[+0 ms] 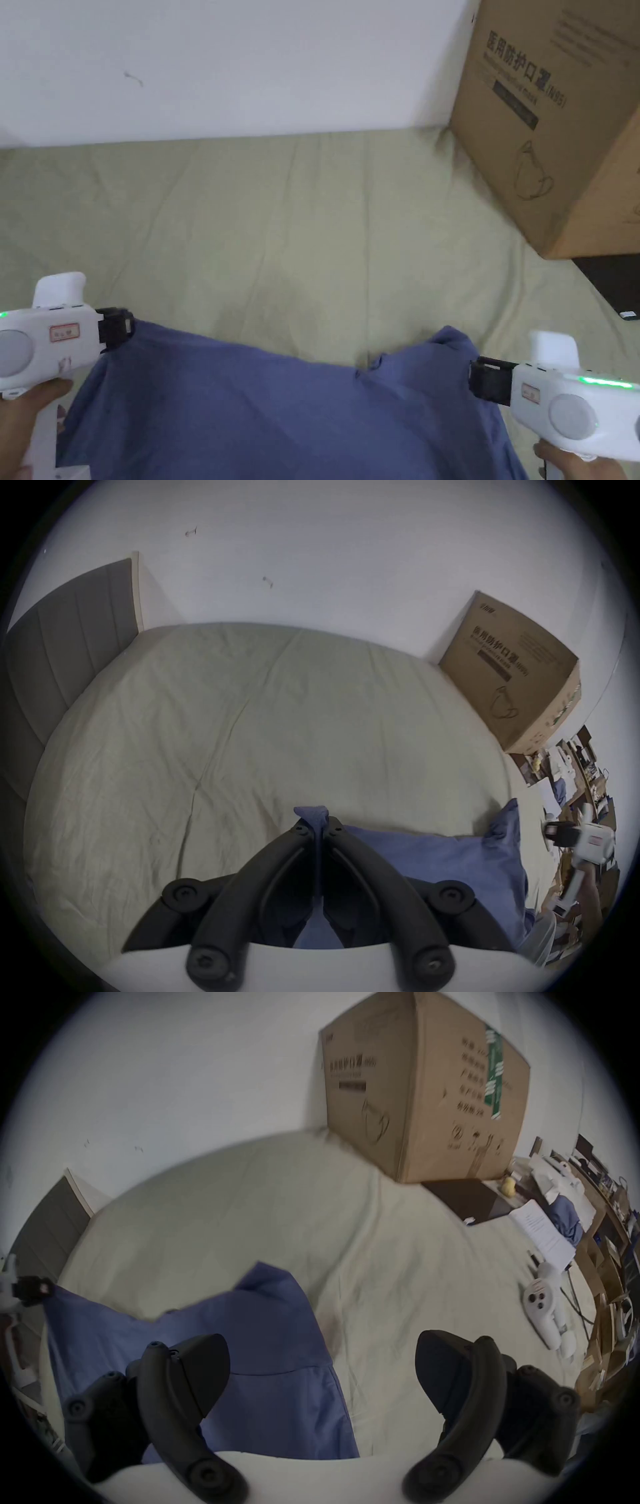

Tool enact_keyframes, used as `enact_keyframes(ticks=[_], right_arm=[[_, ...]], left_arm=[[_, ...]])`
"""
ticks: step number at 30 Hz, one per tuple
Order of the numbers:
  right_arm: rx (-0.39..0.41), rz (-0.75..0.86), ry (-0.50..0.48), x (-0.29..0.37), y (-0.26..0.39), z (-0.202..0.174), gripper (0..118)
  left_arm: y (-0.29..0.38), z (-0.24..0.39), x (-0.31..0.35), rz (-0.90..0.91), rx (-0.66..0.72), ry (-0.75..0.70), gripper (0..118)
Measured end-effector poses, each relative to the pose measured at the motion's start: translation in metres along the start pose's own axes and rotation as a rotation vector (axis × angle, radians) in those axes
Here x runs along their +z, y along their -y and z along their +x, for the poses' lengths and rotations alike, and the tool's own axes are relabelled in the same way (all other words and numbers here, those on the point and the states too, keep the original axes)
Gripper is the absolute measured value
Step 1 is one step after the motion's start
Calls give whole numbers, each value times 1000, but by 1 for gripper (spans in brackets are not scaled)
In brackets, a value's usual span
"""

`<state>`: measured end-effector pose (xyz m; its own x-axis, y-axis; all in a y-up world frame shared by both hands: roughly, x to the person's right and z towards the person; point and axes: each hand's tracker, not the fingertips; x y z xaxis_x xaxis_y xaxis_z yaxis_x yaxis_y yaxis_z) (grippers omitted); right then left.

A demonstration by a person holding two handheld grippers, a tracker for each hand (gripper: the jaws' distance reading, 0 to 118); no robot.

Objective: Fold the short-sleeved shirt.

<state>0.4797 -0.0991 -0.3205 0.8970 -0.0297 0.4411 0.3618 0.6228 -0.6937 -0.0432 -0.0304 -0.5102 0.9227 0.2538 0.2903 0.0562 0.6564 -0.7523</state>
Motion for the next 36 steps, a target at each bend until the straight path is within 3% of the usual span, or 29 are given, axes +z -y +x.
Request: enact_keyframes(ticks=[3, 5, 7, 9, 10, 11, 14, 16, 23, 36], right_arm=[[11, -87, -7, -34, 5, -6, 109], [30, -114, -2, -49, 10, -12, 98], [41, -158, 4, -59, 16, -18, 61], [43, -156, 0, -57, 21, -23, 47], [57, -119, 14, -51, 21, -25, 32], [56, -121, -11, -47, 21, -25, 4], [67, -87, -21, -26, 17, -26, 3], [90, -15, 0, -3, 10, -25, 3], [113, 275, -64, 107, -43, -29, 3], [133, 744, -140, 255, -186, -82, 3]], left_arm=[[0, 6, 15, 18, -6, 16, 3], [3, 10, 23, 22, -15, 20, 3], [3, 9, 24, 21, -17, 21, 3], [7, 9, 29, 22, -13, 21, 3], [7, 7, 29, 23, -10, 18, 3], [9, 6, 31, 24, -4, 18, 3], [14, 2, 38, 29, 13, 16, 3], [16, 0, 46, 41, 29, 18, 3], [5, -9, 93, 128, 87, 36, 3], [-132, -6, 233, 500, 36, -78, 3]])
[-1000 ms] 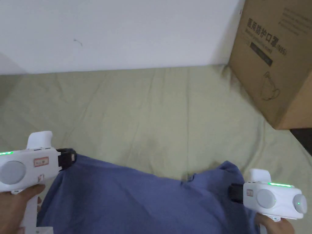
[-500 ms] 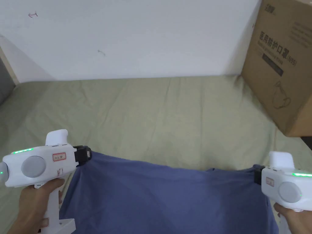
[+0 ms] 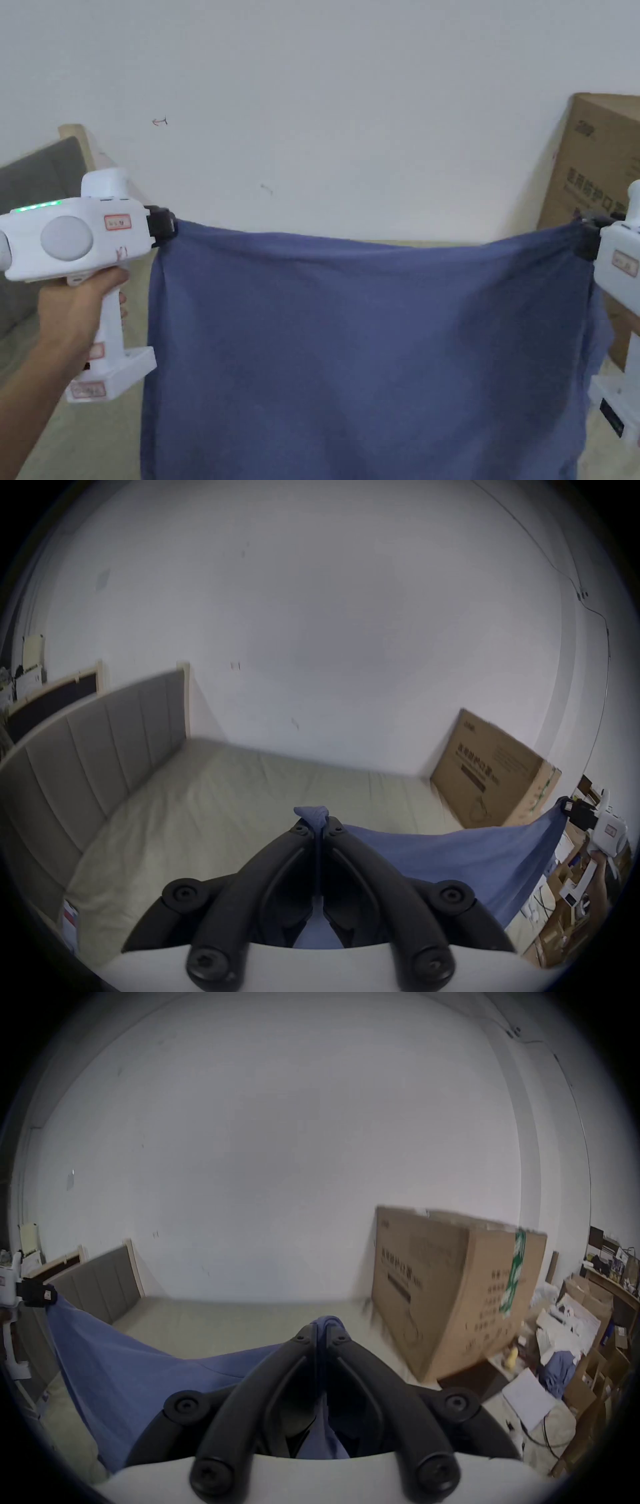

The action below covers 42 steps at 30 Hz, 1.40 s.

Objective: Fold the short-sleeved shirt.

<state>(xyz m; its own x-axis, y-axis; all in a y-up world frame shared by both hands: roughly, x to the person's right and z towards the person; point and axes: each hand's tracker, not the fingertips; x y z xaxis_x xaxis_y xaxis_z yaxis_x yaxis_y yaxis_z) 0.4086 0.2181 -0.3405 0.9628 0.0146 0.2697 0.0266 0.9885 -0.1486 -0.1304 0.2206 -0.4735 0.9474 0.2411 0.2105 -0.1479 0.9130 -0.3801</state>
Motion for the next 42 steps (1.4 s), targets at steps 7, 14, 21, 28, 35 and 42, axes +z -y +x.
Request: enact_keyframes(ticks=[7, 14, 21, 28, 35, 42], right_arm=[[-44, 122, -28, -34, -74, 5, 3], [-47, 160, -42, -72, -91, 9, 3], [-33, 95, -58, -107, -34, 10, 3], [-30, -74, -73, -96, 67, -2, 3], [-43, -207, -89, -41, 147, -1, 3], [-97, -294, -111, 54, 204, 8, 3]], left_arm=[[-83, 6, 5, 120, 18, -6, 3], [-108, 9, -18, 117, -14, -25, 3], [-54, -13, -67, 63, 13, -30, 3], [58, -38, -99, -41, 44, -12, 3], [160, -56, -65, -189, 40, -17, 3], [239, -71, 9, -319, 52, -44, 3]])
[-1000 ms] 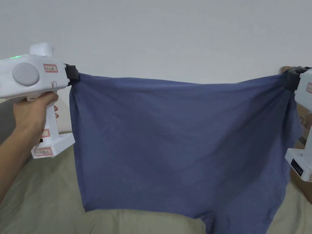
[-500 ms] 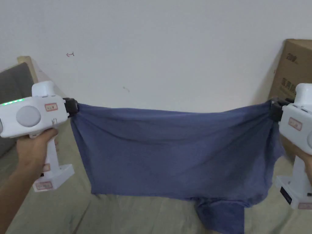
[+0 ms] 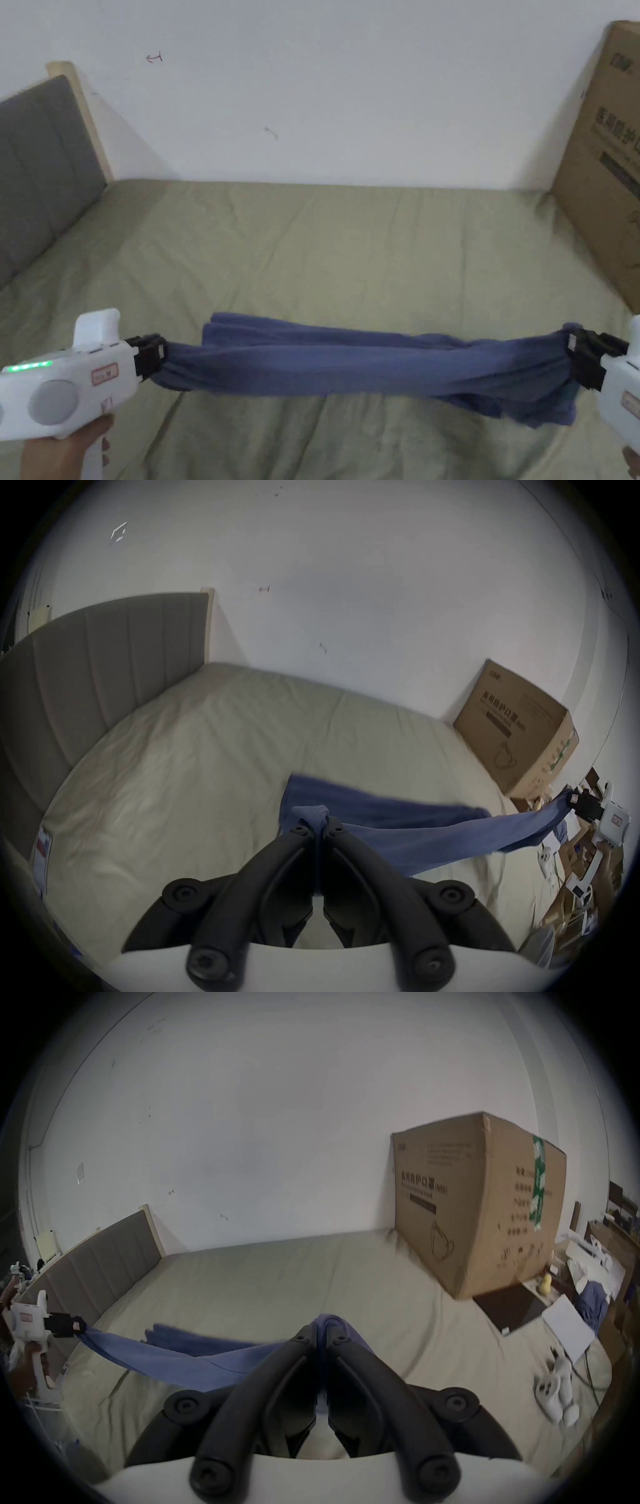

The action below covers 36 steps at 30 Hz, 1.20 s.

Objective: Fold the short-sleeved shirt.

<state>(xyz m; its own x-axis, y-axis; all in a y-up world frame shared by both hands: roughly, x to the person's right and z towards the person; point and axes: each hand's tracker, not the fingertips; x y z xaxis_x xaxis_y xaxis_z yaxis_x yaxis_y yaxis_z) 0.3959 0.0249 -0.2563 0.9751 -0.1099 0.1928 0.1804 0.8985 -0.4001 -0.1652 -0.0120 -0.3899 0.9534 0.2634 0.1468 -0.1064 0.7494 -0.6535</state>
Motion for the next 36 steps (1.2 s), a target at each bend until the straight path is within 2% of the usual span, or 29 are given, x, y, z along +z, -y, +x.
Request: enact_keyframes(ticks=[8, 14, 18, 22, 27, 28, 29, 30, 32, 33, 34, 36], right_arm=[[-21, -108, -20, 80, 80, 3, 3], [-59, -208, 3, 107, 126, 13, 3], [-52, -324, 51, 100, 161, 21, 3], [-101, -467, 103, 80, 193, 27, 3], [-108, -513, 130, 71, 200, 27, 7], [-88, -514, 154, 72, 194, 24, 16], [-74, -502, 161, 75, 188, 23, 31], [-71, -480, 156, 79, 181, 23, 52], [-89, -408, 125, 85, 158, 20, 78], [-91, -374, 120, 88, 146, 18, 92], [-92, -324, 110, 92, 132, 15, 97], [-86, -229, 91, 100, 104, 5, 98]], left_arm=[[95, -34, 47, -98, 27, -51, 3], [148, -41, 69, -167, 52, -76, 3], [177, -42, 65, -240, 66, -103, 3], [194, -42, 46, -310, 76, -142, 3], [194, -42, 39, -356, 122, -161, 3], [190, -40, 43, -357, 130, -152, 4], [185, -39, 46, -358, 132, -149, 8], [181, -36, 50, -353, 136, -148, 26], [166, -25, 63, -277, 98, -141, 65], [157, -18, 70, -219, 73, -129, 78], [146, -9, 79, -166, 43, -117, 82], [124, 9, 93, -78, -20, -94, 82]])
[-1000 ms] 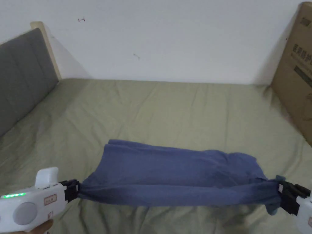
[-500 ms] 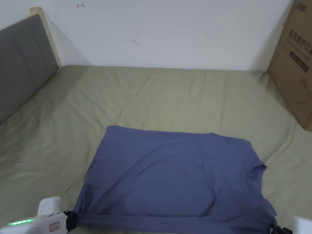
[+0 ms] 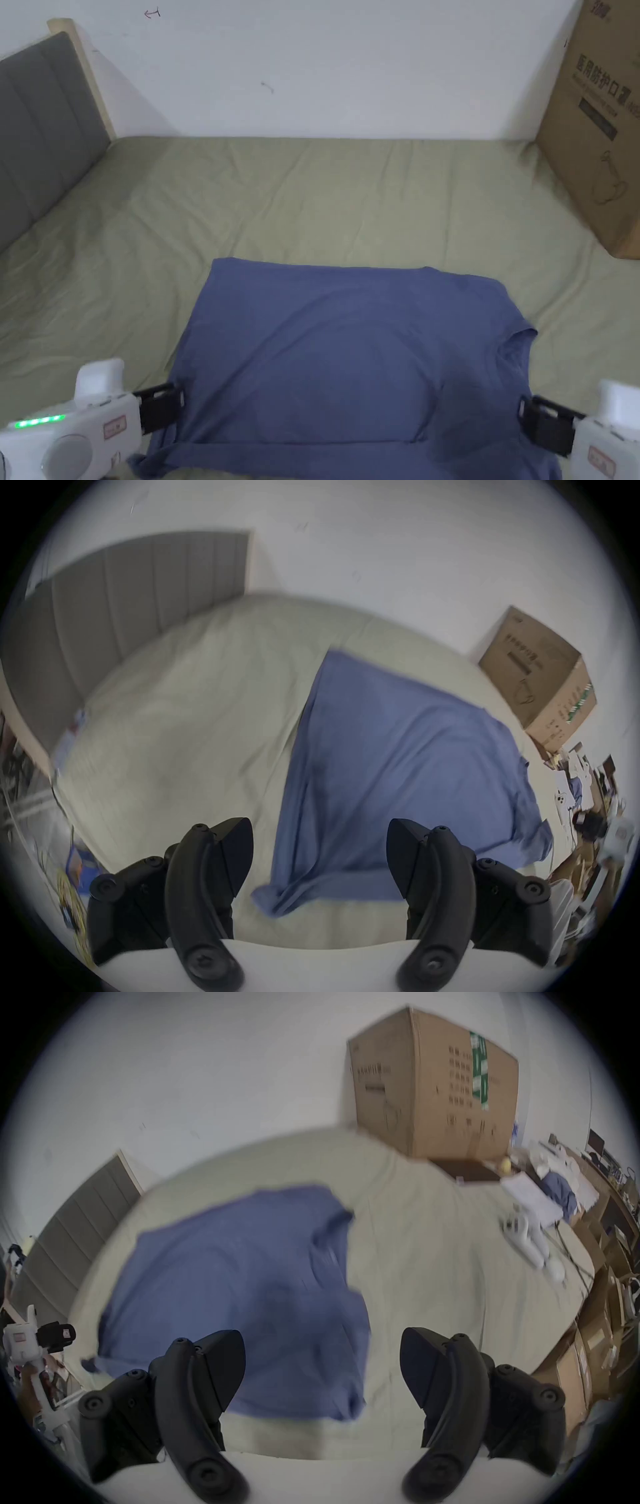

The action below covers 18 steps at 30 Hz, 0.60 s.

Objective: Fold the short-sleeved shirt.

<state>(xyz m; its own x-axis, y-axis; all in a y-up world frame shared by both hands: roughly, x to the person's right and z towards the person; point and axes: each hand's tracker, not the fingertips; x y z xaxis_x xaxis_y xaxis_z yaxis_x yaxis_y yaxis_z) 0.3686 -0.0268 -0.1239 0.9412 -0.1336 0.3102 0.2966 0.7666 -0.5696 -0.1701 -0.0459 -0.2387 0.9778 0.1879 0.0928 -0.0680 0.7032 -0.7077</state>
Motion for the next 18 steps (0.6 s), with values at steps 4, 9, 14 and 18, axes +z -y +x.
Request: enact_keyframes(ticks=[4, 9, 14, 18], right_arm=[[47, 188, -28, 32, -41, -30, 98], [125, 367, -1, 60, -63, -67, 97], [213, 476, 66, 74, -61, -95, 51], [229, 505, 71, 78, -56, -104, 0]], left_arm=[[-38, 38, 36, 214, -125, -5, 82], [-63, 75, 67, 452, -248, -37, 82], [-66, 89, 73, 549, -212, 41, 50], [-64, 87, 69, 507, -151, 128, 0]])
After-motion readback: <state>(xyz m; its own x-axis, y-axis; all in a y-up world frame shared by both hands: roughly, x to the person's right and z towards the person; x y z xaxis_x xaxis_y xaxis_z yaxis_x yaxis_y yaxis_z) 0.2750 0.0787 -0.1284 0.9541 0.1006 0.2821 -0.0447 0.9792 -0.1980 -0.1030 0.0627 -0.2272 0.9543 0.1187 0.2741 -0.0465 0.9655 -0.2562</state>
